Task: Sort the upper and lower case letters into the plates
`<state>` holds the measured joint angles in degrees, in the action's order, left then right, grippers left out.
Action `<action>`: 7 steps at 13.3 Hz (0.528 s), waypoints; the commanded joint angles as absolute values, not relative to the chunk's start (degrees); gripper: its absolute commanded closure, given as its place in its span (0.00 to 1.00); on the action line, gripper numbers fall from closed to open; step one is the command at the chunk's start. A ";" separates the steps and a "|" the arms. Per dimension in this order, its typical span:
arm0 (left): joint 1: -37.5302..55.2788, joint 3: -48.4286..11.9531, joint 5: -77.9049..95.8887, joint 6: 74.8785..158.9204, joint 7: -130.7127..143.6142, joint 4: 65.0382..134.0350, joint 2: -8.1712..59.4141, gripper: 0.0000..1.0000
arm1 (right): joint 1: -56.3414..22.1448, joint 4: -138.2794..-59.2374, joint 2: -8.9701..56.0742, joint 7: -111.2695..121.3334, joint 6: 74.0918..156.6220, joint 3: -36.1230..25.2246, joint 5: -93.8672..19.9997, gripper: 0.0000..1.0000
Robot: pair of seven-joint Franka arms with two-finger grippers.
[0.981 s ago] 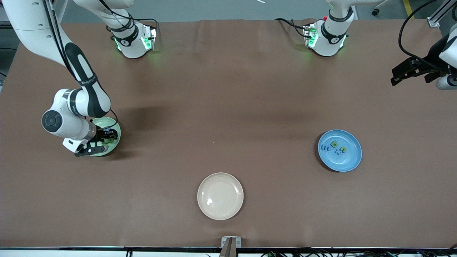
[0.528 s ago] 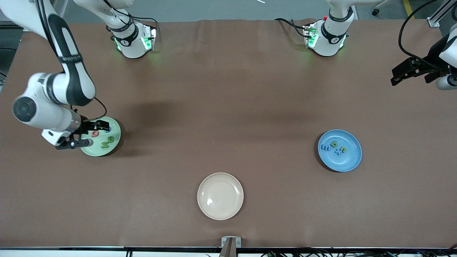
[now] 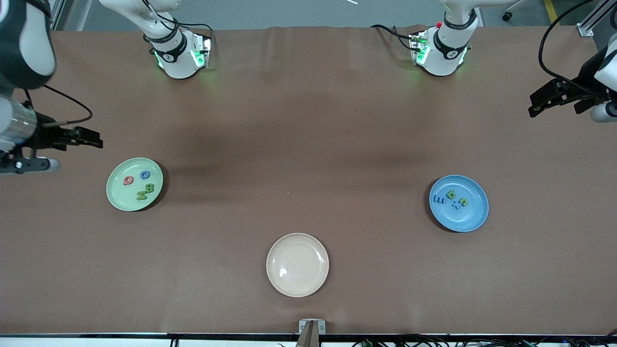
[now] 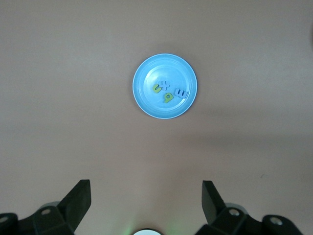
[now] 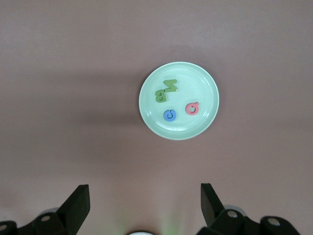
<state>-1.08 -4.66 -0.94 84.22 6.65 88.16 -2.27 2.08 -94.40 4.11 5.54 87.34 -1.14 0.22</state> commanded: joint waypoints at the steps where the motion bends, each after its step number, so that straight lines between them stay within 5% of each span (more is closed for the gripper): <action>1: -1.14 -4.57 2.01 84.73 5.19 88.42 -3.16 0.00 | 0.79 -86.51 4.93 2.55 81.66 -0.97 0.44 0.00; 7: -1.23 -4.57 2.11 84.38 4.92 88.59 -3.34 0.00 | 0.88 -80.60 3.43 2.72 80.24 -0.97 0.44 0.00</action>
<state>-1.05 -4.70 1.04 84.30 6.55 88.12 -2.36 0.75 -81.58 3.52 3.52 80.84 -1.14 0.24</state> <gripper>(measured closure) 0.000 0.000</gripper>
